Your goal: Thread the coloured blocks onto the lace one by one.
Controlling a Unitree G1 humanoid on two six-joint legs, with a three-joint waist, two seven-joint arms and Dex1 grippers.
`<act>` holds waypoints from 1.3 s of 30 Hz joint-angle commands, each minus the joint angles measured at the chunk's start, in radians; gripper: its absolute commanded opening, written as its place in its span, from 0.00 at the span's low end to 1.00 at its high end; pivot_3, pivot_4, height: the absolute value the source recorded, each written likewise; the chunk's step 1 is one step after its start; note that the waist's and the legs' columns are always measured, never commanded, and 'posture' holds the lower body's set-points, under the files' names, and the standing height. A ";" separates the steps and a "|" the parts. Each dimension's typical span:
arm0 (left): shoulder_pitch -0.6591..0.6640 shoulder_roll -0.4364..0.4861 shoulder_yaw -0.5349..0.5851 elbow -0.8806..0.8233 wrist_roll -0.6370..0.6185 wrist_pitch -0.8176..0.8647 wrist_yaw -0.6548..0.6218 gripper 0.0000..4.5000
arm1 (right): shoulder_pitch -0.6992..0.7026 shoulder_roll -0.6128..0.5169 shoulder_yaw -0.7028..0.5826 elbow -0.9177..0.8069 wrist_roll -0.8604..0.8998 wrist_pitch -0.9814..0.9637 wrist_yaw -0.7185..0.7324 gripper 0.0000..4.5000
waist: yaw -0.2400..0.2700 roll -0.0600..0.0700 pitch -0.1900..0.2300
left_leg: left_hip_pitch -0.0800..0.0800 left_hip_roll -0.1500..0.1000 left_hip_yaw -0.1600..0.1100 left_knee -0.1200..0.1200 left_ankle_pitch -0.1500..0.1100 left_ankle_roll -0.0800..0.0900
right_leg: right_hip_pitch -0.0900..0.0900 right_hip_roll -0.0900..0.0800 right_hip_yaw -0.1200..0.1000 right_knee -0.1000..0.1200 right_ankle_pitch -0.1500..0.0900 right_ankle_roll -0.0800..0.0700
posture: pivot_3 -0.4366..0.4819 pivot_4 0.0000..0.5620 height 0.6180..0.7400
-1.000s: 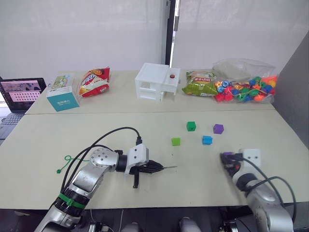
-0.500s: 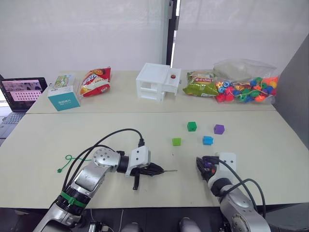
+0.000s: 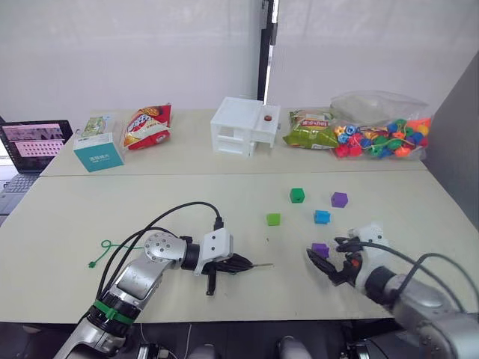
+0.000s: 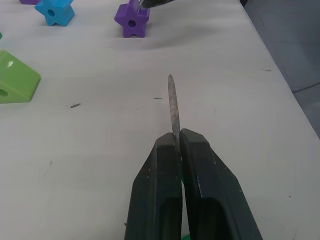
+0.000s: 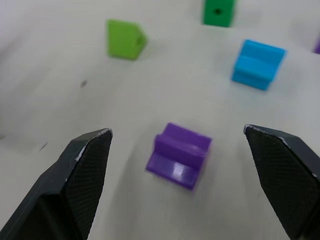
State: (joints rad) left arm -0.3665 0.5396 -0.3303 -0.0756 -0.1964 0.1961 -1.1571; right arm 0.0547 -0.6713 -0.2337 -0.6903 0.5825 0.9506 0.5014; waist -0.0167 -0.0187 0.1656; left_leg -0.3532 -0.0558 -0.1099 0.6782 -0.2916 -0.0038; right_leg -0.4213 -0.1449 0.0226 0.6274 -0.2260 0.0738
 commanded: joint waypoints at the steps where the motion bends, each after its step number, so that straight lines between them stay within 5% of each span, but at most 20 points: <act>1: -0.010 -0.011 0.005 -0.046 -0.008 -0.001 0.010 0.00 | -0.088 -0.152 -0.011 0.018 0.050 -0.035 0.187 0.99 | 0.000 -0.001 0.000 | 0.000 0.000 0.000 0.000 0.000 0.000 | 0.000 0.000 0.000 0.000 0.000 0.000 | 0.48 0.27 1.00; 6: -0.023 -0.024 0.006 -0.047 -0.003 0.002 0.021 0.00 | -0.175 -0.427 0.157 0.104 -0.093 -0.217 0.453 0.99 | 0.005 -0.001 0.001 | -0.001 0.001 0.000 0.000 0.000 0.000 | 0.001 0.000 -0.002 -0.001 0.000 0.000 | 0.48 0.27 1.00; 10: -0.025 -0.027 0.008 -0.068 -0.007 0.021 0.033 0.00 | -0.303 -0.516 0.314 0.271 -0.273 -0.424 0.563 0.99 | 0.003 -0.003 0.002 | -0.002 0.000 0.001 0.001 0.000 0.000 | 0.001 -0.001 -0.002 -0.003 0.001 0.001 | 0.48 0.27 1.00; 18: -0.030 -0.049 0.001 -0.098 -0.006 0.051 0.059 0.00 | -0.510 -0.429 0.502 0.539 -0.467 -0.707 0.732 0.99 | 0.002 -0.003 0.002 | -0.002 0.000 0.001 0.001 0.000 0.000 | 0.000 -0.001 -0.002 -0.003 0.001 0.001 | 0.48 0.27 1.00; 27: -0.024 -0.058 -0.005 -0.110 -0.001 0.071 0.087 0.00 | -0.603 -0.332 0.557 0.682 -0.563 -0.742 0.780 0.99 | 0.004 -0.003 0.002 | -0.003 0.000 0.000 0.001 0.000 -0.001 | -0.001 -0.001 -0.002 -0.003 0.001 0.001 | 0.48 0.27 1.00; 37: -0.039 -0.083 -0.027 -0.094 0.018 0.068 0.113 0.00 | -0.565 -0.311 0.538 0.543 -0.530 -0.586 0.830 0.29 | 0.005 -0.003 0.002 | -0.003 0.000 0.000 0.001 0.000 -0.001 | -0.001 -0.001 -0.002 -0.003 0.001 0.001 | 0.48 0.27 1.00; 39: -0.042 -0.081 -0.037 -0.094 0.033 0.067 0.113 0.00 | -0.553 -0.307 0.527 0.490 -0.512 -0.537 0.824 0.29 | 0.004 -0.003 0.002 | -0.003 0.000 0.000 0.001 0.000 -0.001 | -0.001 -0.001 -0.002 -0.003 0.001 0.001 | 0.48 0.27 1.00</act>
State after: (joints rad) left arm -0.3969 0.4581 -0.3616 -0.1472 -0.1721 0.2662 -1.0491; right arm -0.4957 -0.9757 0.3364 -0.1429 0.0436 0.3771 1.3273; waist -0.0126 -0.0220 0.1673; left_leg -0.3560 -0.0557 -0.1099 0.6788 -0.2914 -0.0044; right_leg -0.4224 -0.1462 0.0207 0.6248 -0.2252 0.0747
